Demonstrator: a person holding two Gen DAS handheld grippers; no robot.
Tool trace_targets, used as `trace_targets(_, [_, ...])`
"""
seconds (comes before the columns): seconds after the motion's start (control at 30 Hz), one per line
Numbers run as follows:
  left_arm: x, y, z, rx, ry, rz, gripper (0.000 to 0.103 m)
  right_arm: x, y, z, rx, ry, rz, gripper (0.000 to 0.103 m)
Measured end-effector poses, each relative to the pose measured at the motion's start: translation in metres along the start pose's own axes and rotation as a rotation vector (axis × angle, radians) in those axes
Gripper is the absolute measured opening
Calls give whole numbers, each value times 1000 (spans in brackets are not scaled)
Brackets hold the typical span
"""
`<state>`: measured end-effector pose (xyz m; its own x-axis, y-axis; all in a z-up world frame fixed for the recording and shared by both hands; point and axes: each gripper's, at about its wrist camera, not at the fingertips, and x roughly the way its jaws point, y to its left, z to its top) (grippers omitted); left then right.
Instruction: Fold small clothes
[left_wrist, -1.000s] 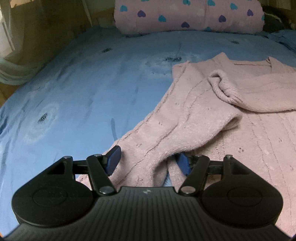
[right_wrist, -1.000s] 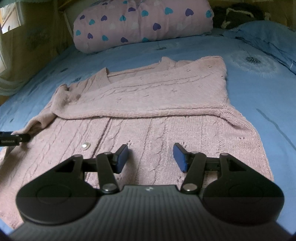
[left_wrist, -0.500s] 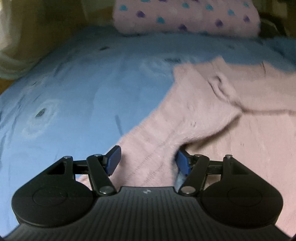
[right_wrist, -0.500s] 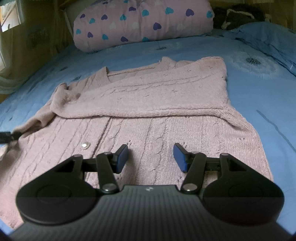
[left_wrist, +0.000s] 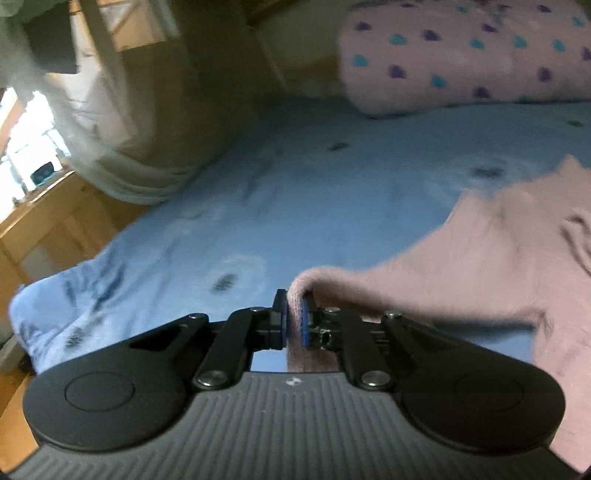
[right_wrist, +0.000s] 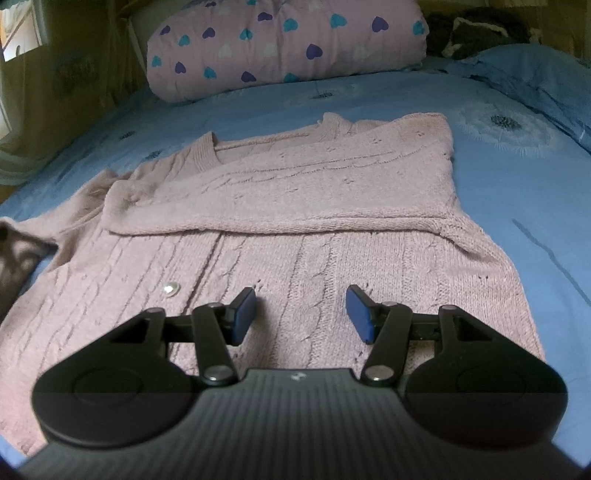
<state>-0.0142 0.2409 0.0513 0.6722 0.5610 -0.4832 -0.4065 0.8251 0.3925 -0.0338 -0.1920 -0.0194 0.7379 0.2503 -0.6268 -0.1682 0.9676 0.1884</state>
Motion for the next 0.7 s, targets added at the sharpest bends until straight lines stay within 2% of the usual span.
trace_targets(0.1, [6, 11, 6, -34, -7, -5, 9, 0, 0, 0, -1, 0, -2, 57])
trace_targets(0.37, [-43, -1, 36, -96, -169, -95, 9, 0, 0, 1, 7, 4, 0, 57])
trace_targets(0.53, [-89, -28, 65, -118, -273, -183, 9, -2, -4, 4, 50, 12, 17, 57])
trace_targets(0.7, [-128, -71, 85, -86, -321, -308, 9, -4, -7, 6, 89, 24, 36, 57])
